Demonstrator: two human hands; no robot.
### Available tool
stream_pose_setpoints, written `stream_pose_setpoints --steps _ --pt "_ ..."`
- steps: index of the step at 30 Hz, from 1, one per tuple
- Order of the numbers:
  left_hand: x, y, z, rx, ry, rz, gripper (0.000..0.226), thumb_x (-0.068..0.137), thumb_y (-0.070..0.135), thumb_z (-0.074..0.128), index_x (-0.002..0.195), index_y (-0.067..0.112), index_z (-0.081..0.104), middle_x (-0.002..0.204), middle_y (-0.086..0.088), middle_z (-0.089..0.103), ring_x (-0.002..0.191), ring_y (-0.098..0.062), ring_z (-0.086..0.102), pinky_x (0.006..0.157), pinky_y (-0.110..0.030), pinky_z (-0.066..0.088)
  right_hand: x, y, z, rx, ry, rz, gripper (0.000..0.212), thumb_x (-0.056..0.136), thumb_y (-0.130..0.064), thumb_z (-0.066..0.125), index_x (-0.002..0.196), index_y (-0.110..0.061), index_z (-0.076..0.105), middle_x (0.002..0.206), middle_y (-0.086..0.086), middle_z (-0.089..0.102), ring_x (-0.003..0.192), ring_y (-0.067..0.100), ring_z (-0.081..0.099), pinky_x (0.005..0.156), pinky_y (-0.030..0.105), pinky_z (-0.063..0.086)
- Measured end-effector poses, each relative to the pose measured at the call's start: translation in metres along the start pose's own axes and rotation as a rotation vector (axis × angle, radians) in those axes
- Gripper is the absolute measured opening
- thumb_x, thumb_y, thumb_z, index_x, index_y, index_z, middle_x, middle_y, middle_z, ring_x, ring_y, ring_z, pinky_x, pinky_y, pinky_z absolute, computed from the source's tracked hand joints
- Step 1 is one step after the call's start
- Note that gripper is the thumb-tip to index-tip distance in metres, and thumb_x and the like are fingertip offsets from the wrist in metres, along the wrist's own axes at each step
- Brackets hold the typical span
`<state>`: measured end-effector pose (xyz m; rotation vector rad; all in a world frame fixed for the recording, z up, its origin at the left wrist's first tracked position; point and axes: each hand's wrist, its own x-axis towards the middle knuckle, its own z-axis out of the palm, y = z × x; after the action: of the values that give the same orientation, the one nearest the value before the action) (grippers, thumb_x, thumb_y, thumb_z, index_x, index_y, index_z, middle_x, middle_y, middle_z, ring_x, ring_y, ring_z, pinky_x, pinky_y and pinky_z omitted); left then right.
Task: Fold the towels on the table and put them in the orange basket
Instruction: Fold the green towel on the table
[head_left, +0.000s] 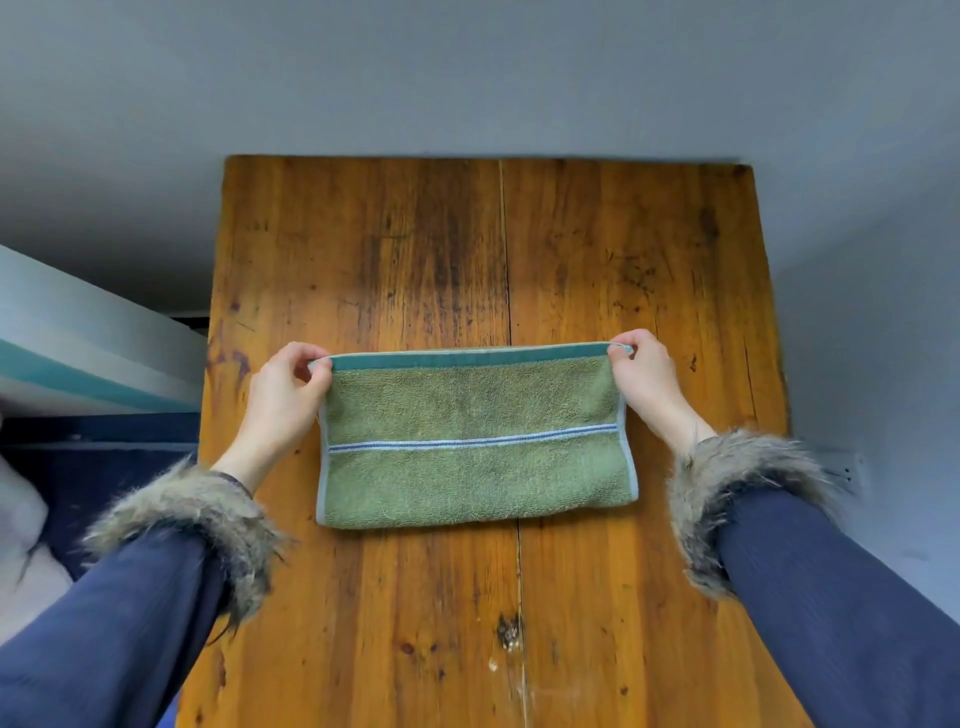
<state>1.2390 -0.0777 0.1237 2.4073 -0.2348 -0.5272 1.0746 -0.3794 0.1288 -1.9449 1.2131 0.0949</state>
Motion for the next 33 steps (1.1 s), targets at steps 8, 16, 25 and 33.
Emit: stream_pose_setpoints --steps 8,16,25,33 --pt "0.008 0.0 0.014 0.051 0.075 -0.012 0.019 0.094 0.024 0.05 0.106 0.012 0.058 0.107 -0.01 0.052 0.094 -0.021 0.05 0.083 -0.033 0.04 0.003 0.003 0.007 0.012 0.135 -0.02 0.018 0.096 -0.018 0.045 0.107 -0.011 0.057 0.107 0.001 0.052 0.099 0.017 0.048 0.082 0.024 0.031" --pt "-0.04 0.005 0.059 0.451 0.179 0.458 0.045 0.091 0.028 0.045 0.134 0.016 0.044 0.135 -0.02 0.042 0.129 -0.035 0.034 0.104 -0.054 0.025 -0.057 0.022 0.072 -0.345 0.185 -0.54 0.046 0.097 -0.025 0.031 0.14 -0.009 0.038 0.147 0.008 0.036 0.139 0.02 0.027 0.116 0.041 0.015" --pt "-0.03 -0.022 0.092 0.661 0.038 0.452 0.061 0.092 0.054 0.023 0.147 0.027 0.022 0.157 -0.007 0.013 0.144 -0.027 0.006 0.114 -0.053 -0.001 -0.024 0.053 0.085 -0.636 0.123 -0.588 0.055 0.097 -0.041 0.023 0.148 -0.023 0.014 0.157 0.004 0.004 0.145 0.017 0.002 0.118 0.036 -0.002" --pt "-0.039 -0.062 0.054 0.423 0.079 0.415 0.052 0.096 0.033 0.031 0.145 0.014 0.029 0.153 -0.011 0.022 0.143 -0.028 0.014 0.114 -0.051 0.011 -0.037 0.062 0.068 -0.658 0.178 -0.51 0.057 0.096 -0.041 0.019 0.149 -0.021 0.012 0.158 0.01 0.004 0.145 0.02 -0.004 0.117 0.04 -0.009"
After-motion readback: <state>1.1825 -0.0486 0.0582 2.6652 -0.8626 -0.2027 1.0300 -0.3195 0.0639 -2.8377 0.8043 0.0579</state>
